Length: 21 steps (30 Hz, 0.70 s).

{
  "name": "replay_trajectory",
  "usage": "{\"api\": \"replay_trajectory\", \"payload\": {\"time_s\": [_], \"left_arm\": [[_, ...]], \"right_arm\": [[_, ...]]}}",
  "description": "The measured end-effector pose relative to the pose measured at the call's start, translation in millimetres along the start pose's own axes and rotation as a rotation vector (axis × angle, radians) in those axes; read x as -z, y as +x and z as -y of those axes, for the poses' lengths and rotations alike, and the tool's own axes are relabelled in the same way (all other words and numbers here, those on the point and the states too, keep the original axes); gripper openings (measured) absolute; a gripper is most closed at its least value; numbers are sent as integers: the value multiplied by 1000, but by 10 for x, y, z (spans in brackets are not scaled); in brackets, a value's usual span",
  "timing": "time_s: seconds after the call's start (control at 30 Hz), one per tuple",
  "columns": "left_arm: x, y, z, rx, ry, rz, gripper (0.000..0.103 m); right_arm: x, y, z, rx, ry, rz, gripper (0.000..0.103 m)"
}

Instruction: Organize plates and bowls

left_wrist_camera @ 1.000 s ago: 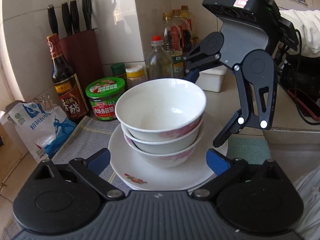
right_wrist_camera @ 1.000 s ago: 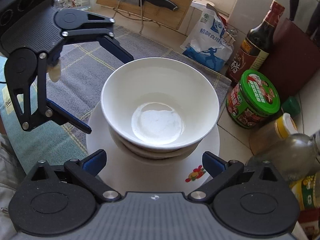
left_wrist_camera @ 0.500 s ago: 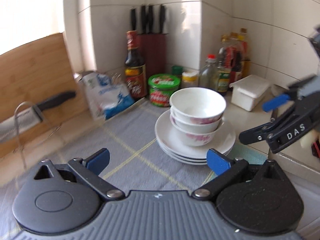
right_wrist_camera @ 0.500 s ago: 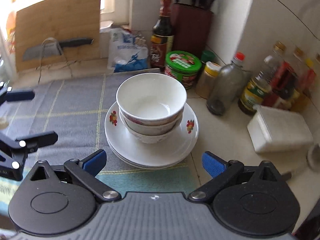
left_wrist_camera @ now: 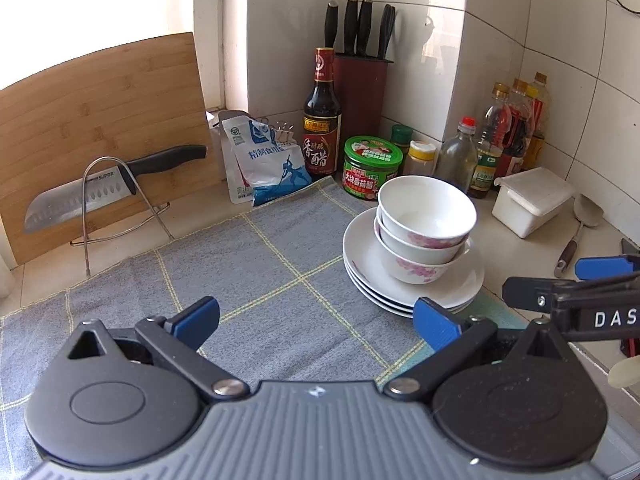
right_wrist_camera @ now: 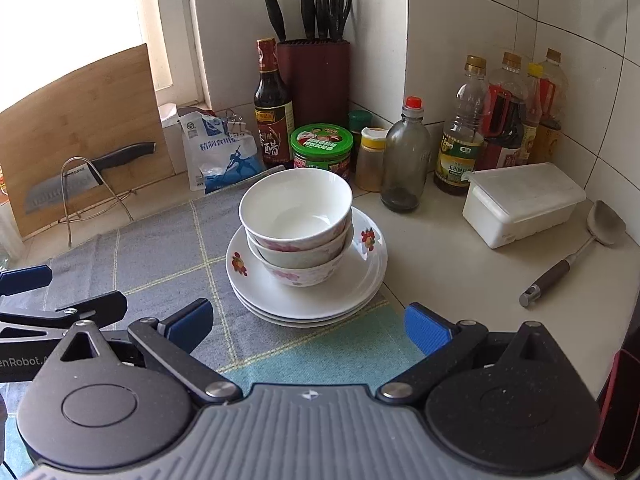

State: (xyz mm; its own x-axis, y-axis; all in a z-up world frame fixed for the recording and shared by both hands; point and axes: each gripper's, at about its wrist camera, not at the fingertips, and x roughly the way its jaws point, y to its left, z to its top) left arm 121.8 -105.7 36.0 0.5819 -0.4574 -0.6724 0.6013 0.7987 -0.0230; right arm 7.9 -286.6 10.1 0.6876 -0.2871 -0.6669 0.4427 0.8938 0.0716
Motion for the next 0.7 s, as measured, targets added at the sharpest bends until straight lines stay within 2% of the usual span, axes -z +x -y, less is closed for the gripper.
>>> {"api": "replay_trajectory", "payload": {"time_s": [0.7], "left_arm": [[-49, -40, 33, -36, -11, 15, 102]], "right_arm": [[-55, 5, -18, -15, -18, 1, 103]]}}
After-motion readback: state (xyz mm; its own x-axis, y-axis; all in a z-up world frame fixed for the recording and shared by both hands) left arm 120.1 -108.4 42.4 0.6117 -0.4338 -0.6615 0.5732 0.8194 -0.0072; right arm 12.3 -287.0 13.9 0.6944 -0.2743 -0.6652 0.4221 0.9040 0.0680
